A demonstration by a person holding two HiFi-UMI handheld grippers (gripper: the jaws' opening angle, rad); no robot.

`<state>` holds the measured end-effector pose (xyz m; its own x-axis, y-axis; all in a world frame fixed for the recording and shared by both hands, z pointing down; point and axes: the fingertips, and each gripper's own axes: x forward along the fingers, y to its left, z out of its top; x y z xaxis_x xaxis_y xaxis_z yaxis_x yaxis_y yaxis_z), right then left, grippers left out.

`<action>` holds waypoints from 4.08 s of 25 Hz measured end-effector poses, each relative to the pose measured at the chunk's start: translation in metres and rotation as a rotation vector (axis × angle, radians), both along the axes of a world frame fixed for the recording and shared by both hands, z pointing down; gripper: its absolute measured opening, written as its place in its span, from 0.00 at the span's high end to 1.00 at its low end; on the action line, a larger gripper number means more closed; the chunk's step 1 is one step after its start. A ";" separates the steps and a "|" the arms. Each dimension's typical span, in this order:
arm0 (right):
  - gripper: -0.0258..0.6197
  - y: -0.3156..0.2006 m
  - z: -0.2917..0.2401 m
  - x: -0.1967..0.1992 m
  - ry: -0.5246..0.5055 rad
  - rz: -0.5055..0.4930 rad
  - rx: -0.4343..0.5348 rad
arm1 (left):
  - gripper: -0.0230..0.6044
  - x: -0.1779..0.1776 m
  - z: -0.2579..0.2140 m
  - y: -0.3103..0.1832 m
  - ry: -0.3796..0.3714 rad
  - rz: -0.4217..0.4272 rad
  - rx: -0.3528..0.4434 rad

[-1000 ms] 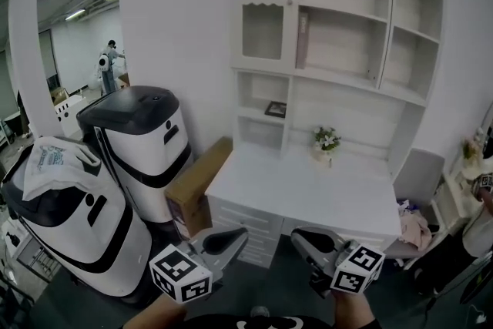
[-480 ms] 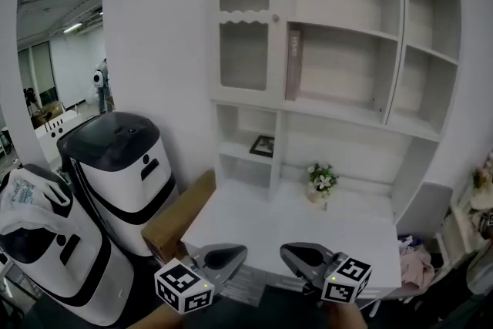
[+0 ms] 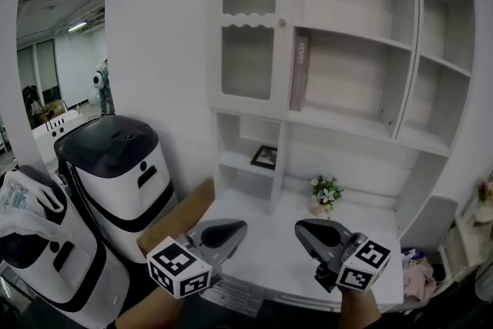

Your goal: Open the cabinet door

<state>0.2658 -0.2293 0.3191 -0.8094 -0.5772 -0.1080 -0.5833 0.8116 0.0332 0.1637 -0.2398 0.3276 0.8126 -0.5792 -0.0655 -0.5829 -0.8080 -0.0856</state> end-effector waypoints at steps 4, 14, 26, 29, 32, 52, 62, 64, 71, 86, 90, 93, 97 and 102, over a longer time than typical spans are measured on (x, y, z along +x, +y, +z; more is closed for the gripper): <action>0.96 -0.027 -0.020 0.010 -0.010 0.052 0.039 | 0.95 0.000 -0.024 -0.036 0.014 0.025 0.064; 0.96 -0.119 -0.075 0.020 -0.040 0.147 0.095 | 0.95 0.011 -0.103 -0.143 -0.008 0.083 0.260; 0.96 -0.162 -0.098 0.031 0.046 0.248 0.130 | 0.79 0.026 -0.232 -0.232 -0.014 0.096 0.539; 0.96 -0.165 -0.093 0.039 0.067 0.279 0.119 | 0.70 0.037 -0.254 -0.253 -0.043 0.054 0.596; 0.96 -0.165 -0.088 0.050 0.063 0.319 0.105 | 0.66 0.046 -0.280 -0.274 -0.068 -0.011 0.673; 0.96 -0.175 -0.069 0.075 0.132 0.450 0.054 | 0.71 0.096 -0.376 -0.377 -0.170 -0.236 0.803; 0.96 -0.181 -0.053 0.074 0.116 0.461 0.020 | 0.80 0.100 -0.379 -0.376 -0.176 -0.259 0.863; 0.96 -0.181 -0.052 0.074 0.115 0.465 0.020 | 0.83 0.101 -0.378 -0.375 -0.188 -0.266 0.875; 0.96 -0.177 -0.047 0.068 0.110 0.478 0.005 | 0.84 0.100 -0.381 -0.375 -0.169 -0.222 0.835; 0.96 -0.194 -0.007 0.055 0.023 0.505 -0.050 | 0.85 0.091 -0.381 -0.364 -0.130 -0.131 0.832; 0.96 -0.200 0.010 0.044 -0.007 0.478 -0.090 | 0.85 0.082 -0.379 -0.350 -0.103 -0.093 0.821; 0.96 -0.197 0.010 0.033 0.007 0.457 -0.097 | 0.85 0.073 -0.380 -0.336 -0.076 -0.054 0.811; 0.96 -0.177 0.003 0.021 0.120 0.442 -0.065 | 0.85 0.059 -0.384 -0.319 -0.063 -0.023 0.771; 0.96 -0.133 -0.004 0.016 0.147 0.428 -0.065 | 0.85 0.045 -0.381 -0.300 -0.060 -0.005 0.696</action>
<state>0.2819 -0.3624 0.3149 -0.5002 -0.8650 0.0382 -0.8597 0.5015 0.0976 0.2085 -0.5395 -0.0533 0.8237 -0.4224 -0.3783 -0.5647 -0.5507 -0.6146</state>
